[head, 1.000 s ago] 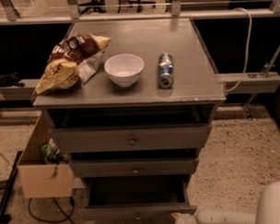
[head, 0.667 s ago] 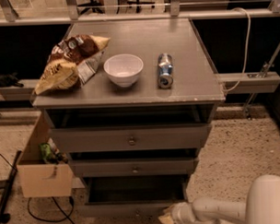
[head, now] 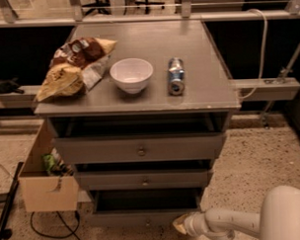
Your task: Close bottom drawer
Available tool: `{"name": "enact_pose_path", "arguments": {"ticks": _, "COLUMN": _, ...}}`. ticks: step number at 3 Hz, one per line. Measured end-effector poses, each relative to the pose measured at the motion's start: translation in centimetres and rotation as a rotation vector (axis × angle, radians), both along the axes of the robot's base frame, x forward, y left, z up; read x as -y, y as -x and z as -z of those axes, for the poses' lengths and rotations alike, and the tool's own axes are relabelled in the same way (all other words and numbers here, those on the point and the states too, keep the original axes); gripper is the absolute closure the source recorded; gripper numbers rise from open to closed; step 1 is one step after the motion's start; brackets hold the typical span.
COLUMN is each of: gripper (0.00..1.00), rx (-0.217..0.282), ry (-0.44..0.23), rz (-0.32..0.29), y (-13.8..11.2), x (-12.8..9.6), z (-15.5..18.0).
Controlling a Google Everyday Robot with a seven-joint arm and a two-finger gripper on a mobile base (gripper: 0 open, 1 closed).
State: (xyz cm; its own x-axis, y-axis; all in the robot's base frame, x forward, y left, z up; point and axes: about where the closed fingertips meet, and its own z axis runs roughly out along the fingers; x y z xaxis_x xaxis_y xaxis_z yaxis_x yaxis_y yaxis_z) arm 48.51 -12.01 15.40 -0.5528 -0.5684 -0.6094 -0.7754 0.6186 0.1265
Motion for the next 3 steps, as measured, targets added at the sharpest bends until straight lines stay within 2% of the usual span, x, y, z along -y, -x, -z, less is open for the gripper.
{"name": "enact_pose_path", "arguments": {"ticks": 1, "gripper": 0.00, "rx": 0.000, "ry": 0.000, "rz": 0.000, "y": 0.09, "x": -0.01, "z": 0.01}}
{"name": "enact_pose_path", "arguments": {"ticks": 3, "gripper": 0.00, "rx": -0.001, "ry": -0.005, "rz": -0.005, "y": -0.34, "x": -0.02, "z": 0.12}}
